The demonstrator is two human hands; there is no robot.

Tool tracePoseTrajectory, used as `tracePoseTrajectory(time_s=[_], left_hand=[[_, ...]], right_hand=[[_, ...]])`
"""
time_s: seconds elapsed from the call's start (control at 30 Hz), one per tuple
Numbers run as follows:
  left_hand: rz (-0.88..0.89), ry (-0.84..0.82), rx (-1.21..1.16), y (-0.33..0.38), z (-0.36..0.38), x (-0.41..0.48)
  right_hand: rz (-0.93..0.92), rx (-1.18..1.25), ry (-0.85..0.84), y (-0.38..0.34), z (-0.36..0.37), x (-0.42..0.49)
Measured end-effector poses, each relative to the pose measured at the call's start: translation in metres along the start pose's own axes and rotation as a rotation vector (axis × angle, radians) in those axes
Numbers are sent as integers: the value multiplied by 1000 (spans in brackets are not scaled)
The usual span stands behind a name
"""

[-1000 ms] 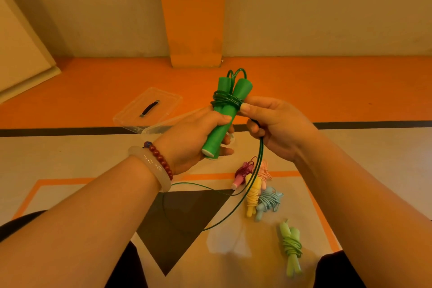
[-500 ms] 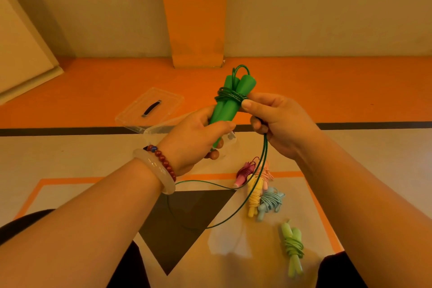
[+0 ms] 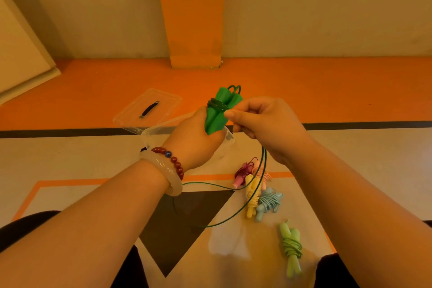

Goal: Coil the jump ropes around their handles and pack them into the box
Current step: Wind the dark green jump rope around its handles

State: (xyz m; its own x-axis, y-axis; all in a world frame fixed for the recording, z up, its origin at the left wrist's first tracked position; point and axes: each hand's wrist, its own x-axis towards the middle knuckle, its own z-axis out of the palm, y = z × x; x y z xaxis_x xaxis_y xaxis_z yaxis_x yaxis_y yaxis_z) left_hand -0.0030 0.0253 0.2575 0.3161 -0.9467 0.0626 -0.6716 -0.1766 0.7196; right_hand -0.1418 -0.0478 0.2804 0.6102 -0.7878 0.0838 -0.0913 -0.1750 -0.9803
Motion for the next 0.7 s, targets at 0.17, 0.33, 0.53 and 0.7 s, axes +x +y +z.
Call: tracePoseTrajectory(time_s=[0.17, 0.33, 0.53, 0.7], left_hand=[[16, -18, 74, -3, -4, -1], [44, 49, 7, -4, -12, -2], [-9, 58, -184, 4, -8, -6], [-141, -30, -594, 7, -2, -7]], right_hand=[[-45, -77, -77, -3, 2, -2], [4, -49, -105, 6, -3, 1], [125, 162, -74, 26, -9, 7], [134, 237, -62, 32, -10, 10]])
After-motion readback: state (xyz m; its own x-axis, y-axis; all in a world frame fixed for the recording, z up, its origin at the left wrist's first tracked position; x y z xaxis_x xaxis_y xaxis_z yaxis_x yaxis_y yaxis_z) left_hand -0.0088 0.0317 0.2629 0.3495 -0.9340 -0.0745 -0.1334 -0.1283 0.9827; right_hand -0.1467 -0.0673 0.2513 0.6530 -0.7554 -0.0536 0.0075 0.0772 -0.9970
